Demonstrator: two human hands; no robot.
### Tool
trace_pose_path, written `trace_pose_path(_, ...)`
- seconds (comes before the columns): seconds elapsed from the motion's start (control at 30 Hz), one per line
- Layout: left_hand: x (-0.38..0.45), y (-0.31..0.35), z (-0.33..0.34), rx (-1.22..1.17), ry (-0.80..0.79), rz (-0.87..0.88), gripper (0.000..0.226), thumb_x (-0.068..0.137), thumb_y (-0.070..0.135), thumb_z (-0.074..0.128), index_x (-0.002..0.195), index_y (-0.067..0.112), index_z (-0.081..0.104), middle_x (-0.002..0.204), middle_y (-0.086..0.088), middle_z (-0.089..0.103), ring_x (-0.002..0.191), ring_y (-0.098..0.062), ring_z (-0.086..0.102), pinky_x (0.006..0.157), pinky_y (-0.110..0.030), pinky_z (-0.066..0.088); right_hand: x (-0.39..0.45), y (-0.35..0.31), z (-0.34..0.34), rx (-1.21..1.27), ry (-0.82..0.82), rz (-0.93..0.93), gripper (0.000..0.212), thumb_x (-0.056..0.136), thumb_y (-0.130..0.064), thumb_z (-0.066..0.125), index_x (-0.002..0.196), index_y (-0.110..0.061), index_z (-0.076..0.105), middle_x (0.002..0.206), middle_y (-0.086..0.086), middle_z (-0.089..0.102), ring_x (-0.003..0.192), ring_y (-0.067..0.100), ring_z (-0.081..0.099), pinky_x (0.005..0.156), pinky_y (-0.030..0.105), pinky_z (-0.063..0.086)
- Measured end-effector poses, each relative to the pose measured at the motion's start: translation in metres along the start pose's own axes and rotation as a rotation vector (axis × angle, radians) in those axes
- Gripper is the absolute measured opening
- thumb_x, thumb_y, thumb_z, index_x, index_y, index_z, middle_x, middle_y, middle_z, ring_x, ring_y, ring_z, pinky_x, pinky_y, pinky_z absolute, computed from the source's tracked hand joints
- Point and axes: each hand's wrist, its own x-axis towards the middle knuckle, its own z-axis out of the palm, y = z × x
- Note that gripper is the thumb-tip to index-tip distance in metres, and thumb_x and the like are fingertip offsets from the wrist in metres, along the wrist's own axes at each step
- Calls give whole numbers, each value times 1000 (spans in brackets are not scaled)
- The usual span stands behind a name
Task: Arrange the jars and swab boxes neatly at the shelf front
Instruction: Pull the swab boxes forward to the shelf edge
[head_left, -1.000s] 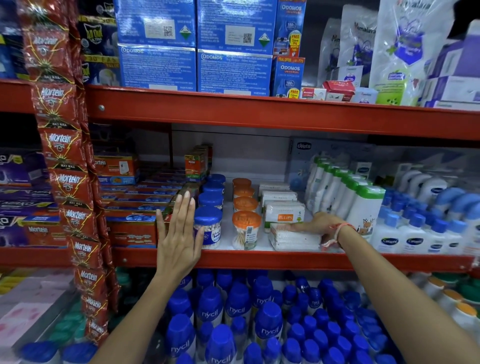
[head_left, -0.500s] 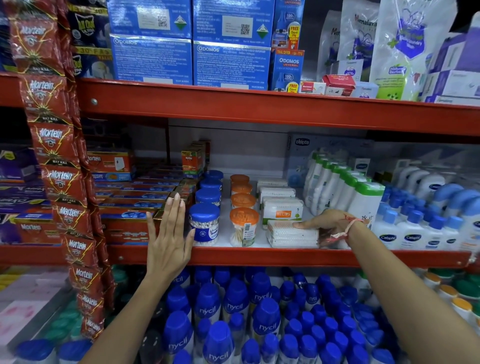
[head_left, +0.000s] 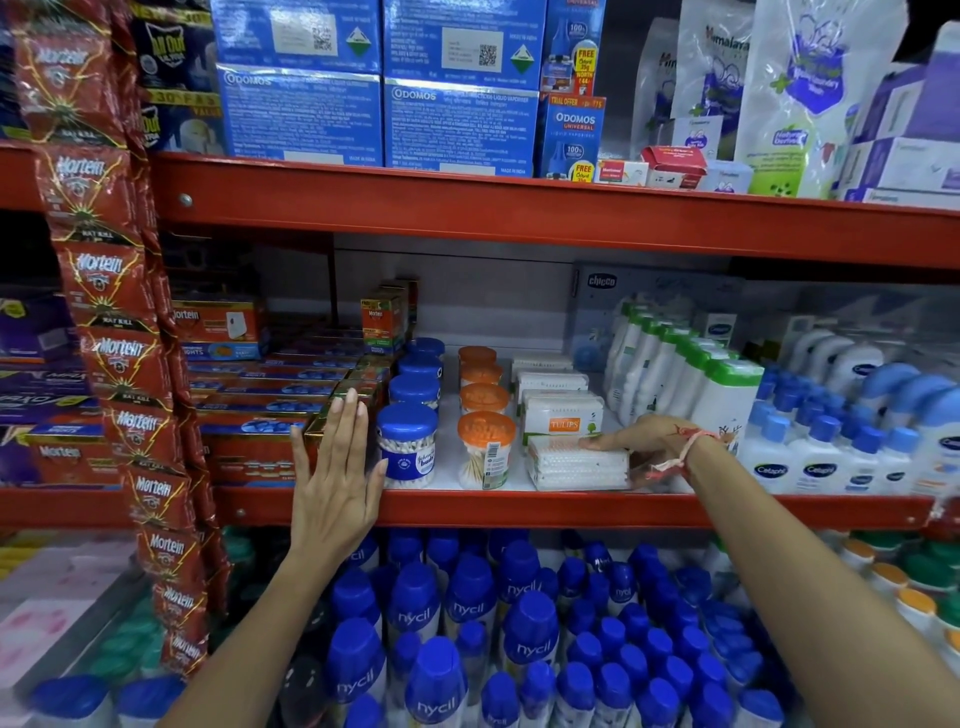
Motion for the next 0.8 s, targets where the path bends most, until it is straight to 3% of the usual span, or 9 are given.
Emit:
trace_pose_path(0.1,0,0,1,0,2,5,65,98,39,24,151,3,12,160,-13,8,148,-25,9,119,-53,-5,-3,2,0,73,-31,-3,58,59,-35,83,97,1,60,106,19,66,89,31,67,82,42,59)
trace_pose_path(0.17,1,0,2,3,6,8,65,99,40,23,151,3,9,161,-13,7,149,-24,7,119,-54,-4,-5,3,-1,128,-64,-6,75,49,-31,85,109,4,59,111,21,66,99,34,66,91,48,55)
trace_pose_path(0.23,0,-1,4,6,12,10,65,100,41,19,151,3,8,161,-12,3,149,-24,4,119,-54,-3,-5,3,-3,167,-84,-30,76,54,-26,83,117,6,56,108,21,67,98,34,66,90,46,55)
trace_pose_path(0.37,-1,-1,8,-5,31,20,66,99,41,21,151,4,4,161,-10,-5,149,-23,0,118,-57,3,-8,-1,-2,275,-84,-66,42,78,-11,74,112,7,56,108,23,63,90,30,64,82,41,55)
trace_pose_path(0.47,-3,0,9,0,60,32,68,98,40,25,151,5,3,161,-9,-7,149,-22,-1,117,-58,2,-10,1,2,308,-57,-111,62,73,-8,75,128,7,50,129,24,58,116,39,58,91,47,53)
trace_pose_path(0.53,-1,1,8,-1,88,52,69,97,40,25,152,6,0,161,-7,-9,149,-21,-3,118,-56,-3,-10,6,4,368,-58,-127,77,69,-4,76,138,1,40,130,24,57,118,40,56,92,48,54)
trace_pose_path(0.63,5,3,6,5,116,74,69,98,40,25,152,7,-1,161,-6,-11,149,-19,-5,118,-52,-9,-10,8,6,444,-73,-146,70,78,10,67,139,-3,36,104,16,66,93,32,65,64,38,61)
trace_pose_path(0.67,7,4,6,2,119,72,68,98,40,23,151,7,-2,161,-5,-11,149,-19,-5,118,-52,-9,-10,8,6,469,-71,-147,66,79,13,64,138,-3,37,101,14,66,93,33,65,57,35,61)
trace_pose_path(0.8,10,2,6,-6,118,57,65,101,43,17,151,7,-3,161,-6,-12,149,-20,-6,118,-51,-10,-10,9,6,507,-64,-161,65,78,20,62,135,0,39,106,16,64,115,38,57,63,37,61)
